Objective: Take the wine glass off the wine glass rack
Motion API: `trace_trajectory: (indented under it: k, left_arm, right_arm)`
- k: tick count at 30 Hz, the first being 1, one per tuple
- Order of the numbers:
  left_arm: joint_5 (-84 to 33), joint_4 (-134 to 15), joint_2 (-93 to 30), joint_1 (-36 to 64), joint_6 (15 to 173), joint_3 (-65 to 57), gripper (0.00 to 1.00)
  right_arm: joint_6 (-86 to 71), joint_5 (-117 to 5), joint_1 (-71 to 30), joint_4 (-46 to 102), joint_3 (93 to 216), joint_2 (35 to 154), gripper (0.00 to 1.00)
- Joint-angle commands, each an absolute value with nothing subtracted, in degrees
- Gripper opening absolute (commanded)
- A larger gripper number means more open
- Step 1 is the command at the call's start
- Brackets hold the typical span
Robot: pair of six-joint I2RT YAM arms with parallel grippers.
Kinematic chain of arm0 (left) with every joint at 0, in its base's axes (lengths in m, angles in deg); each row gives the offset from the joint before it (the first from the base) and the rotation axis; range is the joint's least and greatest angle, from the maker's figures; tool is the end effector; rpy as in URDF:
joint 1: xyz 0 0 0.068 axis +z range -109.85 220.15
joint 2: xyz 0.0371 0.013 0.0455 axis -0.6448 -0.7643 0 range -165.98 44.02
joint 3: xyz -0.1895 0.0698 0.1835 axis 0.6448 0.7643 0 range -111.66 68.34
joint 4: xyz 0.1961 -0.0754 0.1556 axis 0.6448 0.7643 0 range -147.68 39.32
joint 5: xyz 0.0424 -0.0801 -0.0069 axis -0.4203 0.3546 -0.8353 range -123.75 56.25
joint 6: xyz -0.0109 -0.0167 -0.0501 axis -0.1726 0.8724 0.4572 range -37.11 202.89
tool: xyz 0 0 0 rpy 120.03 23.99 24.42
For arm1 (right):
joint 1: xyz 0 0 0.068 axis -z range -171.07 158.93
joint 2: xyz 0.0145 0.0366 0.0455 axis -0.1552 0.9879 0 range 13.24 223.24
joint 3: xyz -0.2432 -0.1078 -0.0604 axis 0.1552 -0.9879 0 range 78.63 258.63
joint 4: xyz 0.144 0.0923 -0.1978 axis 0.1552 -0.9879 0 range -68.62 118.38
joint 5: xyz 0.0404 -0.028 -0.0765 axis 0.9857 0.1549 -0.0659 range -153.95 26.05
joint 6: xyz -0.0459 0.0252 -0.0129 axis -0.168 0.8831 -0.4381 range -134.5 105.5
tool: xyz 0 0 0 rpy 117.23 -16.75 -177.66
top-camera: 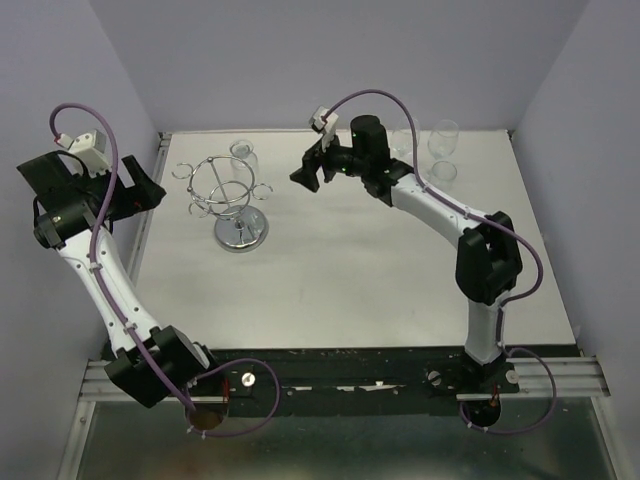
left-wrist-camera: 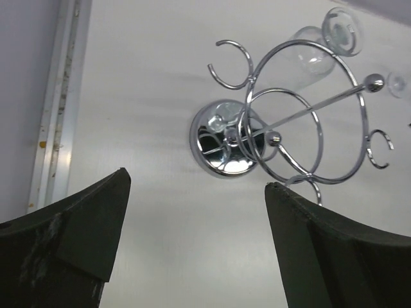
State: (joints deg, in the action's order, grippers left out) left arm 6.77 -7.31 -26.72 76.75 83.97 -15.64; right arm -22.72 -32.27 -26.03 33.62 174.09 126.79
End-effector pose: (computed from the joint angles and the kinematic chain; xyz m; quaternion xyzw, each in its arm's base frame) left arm 0.2050 0.1234 0.4163 -0.1254 0.8448 -0.1679 0.4923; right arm 0.3816 0.2897 0.3132 -0.4350 0.6367 0.3463 0.5342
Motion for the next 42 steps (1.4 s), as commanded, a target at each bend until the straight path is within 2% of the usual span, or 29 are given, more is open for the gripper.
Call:
trace_trajectory:
  k: [1,3,6,9,14,22,42]
  left_arm:
    - [-3.77,-5.56,-27.17,75.49,70.26,-14.46,0.99]
    - [-3.34,-3.72,-27.08,74.70,65.94,-14.36,0.95]
    - [-2.90,-0.47,-27.96,73.03,63.38,-14.19,0.76]
    - [-2.46,1.21,-28.84,70.92,63.64,-12.87,0.53]
    - [-3.94,-0.45,-28.93,65.39,66.62,-10.85,0.52]
    - [-5.71,-5.90,-30.59,60.81,70.32,-9.26,0.51]
    - [-4.92,-10.57,-44.74,57.99,74.01,-20.95,0.51]
  right_arm:
    - [-21.97,-43.16,-27.89,26.27,177.41,124.94,0.83]
    - [-23.63,-47.85,-28.86,26.36,179.34,126.26,0.75]
    - [-26.09,-51.28,-30.18,26.36,182.25,129.24,0.62]
    - [-27.85,-54.37,-31.24,26.36,184.71,131.71,0.56]
    - [-30.13,-54.63,-32.90,26.45,186.12,133.29,0.52]
    - [-31.28,-50.96,-35.02,26.36,184.37,130.14,0.51]
    - [-35.06,-44.62,-42.40,25.22,177.16,122.57,0.54]
